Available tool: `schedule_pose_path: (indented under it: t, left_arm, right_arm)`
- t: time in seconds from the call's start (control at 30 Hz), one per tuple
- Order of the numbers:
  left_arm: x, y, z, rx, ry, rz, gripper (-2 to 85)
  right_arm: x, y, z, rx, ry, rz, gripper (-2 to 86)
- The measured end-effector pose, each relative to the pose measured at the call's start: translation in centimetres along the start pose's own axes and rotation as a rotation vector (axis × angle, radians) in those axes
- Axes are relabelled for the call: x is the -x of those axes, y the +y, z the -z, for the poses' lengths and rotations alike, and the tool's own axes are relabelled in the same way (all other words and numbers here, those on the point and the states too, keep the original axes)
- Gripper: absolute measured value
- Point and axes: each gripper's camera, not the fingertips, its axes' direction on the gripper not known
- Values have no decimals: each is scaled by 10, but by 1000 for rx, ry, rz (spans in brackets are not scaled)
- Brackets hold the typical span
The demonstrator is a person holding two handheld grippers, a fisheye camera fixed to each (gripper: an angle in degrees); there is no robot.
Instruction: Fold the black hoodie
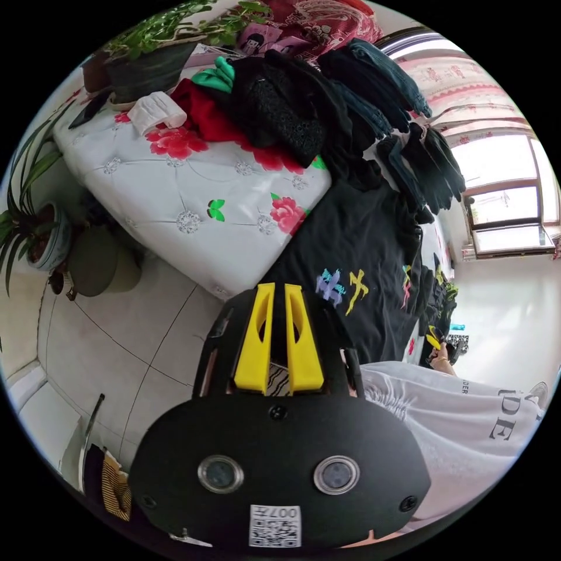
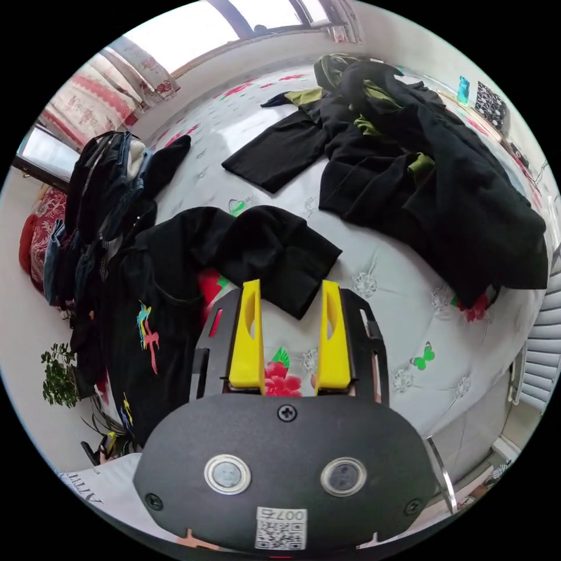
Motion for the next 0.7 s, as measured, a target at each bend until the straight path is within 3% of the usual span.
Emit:
schedule_pose_path:
  t: [0.13, 0.23, 0.33, 0.47, 0.6, 0.7]
  left_arm:
    - [-24, -7, 2, -28, 12, 1, 46]
    - [-40, -22, -1, -22, 2, -22, 52]
    - [-49, -42, 1, -23, -24, -40, 55]
    - [-48, -82, 15, -86, 24, -70, 65]
    - [-25, -143, 15, -146, 105, -43, 86]
    - [-5, -193, 15, -204, 204, 7, 103]
  right_arm:
    - [11, -37, -41, 70, 37, -3, 75]
    - [34, -52, -47, 119, 93, 129, 40]
    - [42, -55, 13, -78, 162, 215, 23]
    - [-3, -42, 140, -444, 485, 52, 33]
    - [-74, -35, 161, -246, 392, -172, 53]
    - [-72, 15, 158, -272, 378, -242, 54]
